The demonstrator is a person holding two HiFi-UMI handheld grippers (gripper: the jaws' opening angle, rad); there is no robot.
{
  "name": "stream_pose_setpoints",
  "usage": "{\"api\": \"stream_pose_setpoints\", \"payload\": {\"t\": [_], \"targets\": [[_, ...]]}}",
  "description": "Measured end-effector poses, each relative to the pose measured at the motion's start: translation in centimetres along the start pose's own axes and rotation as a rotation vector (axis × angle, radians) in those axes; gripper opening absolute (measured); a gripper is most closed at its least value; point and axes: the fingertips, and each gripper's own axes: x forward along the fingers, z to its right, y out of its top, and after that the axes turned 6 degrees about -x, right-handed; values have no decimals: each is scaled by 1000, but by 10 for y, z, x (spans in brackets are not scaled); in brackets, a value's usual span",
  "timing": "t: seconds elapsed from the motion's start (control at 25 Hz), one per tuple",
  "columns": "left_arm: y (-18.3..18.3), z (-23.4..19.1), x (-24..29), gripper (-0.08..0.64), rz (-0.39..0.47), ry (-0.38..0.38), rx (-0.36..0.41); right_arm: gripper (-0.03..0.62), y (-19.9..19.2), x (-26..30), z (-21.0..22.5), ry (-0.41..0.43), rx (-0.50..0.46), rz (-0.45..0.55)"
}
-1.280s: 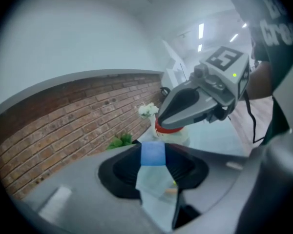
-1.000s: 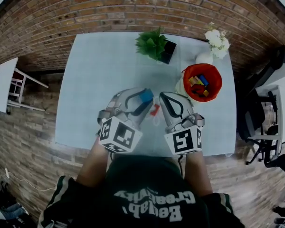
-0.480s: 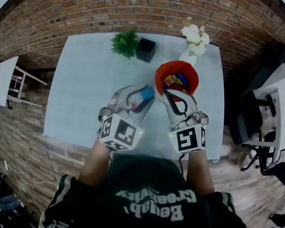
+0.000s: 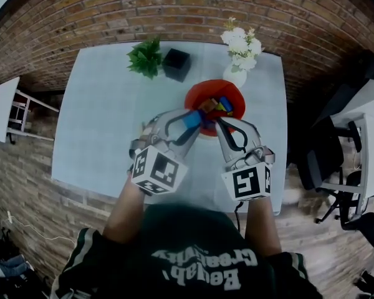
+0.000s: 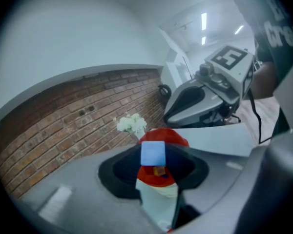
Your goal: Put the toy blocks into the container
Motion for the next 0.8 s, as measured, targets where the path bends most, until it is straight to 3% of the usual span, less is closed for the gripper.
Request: {"api": "stream_pose_setpoints", "payload": {"t": [0.52,0.6,0.8], "targets": [[-16,4,64,154,-47,-86,11,6,-53,8,27,-33,67,-70],[-16,5,68,306,-39,-102,-1,6,-55,10,29,-33,70,-73],[-20,6,69,328,-46,-112,-4,6,-54,13,27,-29,70,-73]]}}
